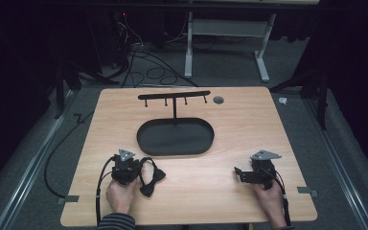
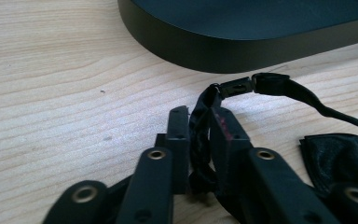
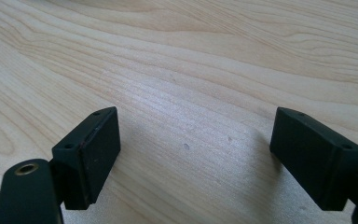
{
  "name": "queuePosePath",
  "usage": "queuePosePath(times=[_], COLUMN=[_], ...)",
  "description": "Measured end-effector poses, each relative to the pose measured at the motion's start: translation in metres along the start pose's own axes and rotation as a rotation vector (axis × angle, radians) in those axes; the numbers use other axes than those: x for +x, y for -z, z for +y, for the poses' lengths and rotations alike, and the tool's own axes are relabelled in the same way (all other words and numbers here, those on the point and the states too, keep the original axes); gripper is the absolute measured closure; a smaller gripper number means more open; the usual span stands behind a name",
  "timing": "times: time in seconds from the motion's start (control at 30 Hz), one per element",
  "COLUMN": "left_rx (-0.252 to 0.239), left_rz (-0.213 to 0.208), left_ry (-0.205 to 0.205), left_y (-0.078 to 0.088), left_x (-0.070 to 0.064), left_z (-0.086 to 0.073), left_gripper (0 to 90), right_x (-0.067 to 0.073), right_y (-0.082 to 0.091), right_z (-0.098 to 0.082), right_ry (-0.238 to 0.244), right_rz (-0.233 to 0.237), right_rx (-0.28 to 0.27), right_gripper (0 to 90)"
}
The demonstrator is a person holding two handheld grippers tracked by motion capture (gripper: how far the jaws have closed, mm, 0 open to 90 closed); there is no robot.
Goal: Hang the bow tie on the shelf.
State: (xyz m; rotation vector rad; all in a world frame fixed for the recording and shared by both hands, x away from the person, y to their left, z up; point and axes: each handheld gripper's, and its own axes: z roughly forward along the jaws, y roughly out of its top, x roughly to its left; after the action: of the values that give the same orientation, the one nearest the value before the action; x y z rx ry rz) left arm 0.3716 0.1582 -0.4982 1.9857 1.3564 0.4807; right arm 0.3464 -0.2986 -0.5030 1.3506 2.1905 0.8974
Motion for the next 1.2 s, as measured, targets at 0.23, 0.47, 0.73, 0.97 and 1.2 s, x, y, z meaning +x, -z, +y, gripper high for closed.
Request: queuePosePath(times=[0.23,0.47,0.73,0.97,1.2], left_rx=[-0.004,-0.037,-0.112,-0.164,-0.207], left_rz=[0.007,-0.017,-0.046,-0.074,-0.107], left_ry=[-0.016,-0.063,-0.101,-0.126,-0.153], left_y=[0.003,0.017,0.040,0.055,0.066], left_x=[-0.001,-0.008,-0.020,-0.027,-0.034], left_z=[0.000,0.011,0.027,0.040,0.055], left_gripper=[88.2,89.3,89.3,89.4,89.3], right_x=[0.000,0.000,0.000,0.000,0.000], right_y=[0.000,0.000,0.000,0.000,0.000], right_z=[0.000,0.000,0.000,0.000,0.000], right_ry=[0.001,0.000,0.002,0.002,0.002], right_rz=[0.000,0.000,0.001,0.002,0.002], right_rx=[0.000,0.000,0.000,0.000,0.000], right_gripper=[17.3,17.3,17.2,17.3,17.2])
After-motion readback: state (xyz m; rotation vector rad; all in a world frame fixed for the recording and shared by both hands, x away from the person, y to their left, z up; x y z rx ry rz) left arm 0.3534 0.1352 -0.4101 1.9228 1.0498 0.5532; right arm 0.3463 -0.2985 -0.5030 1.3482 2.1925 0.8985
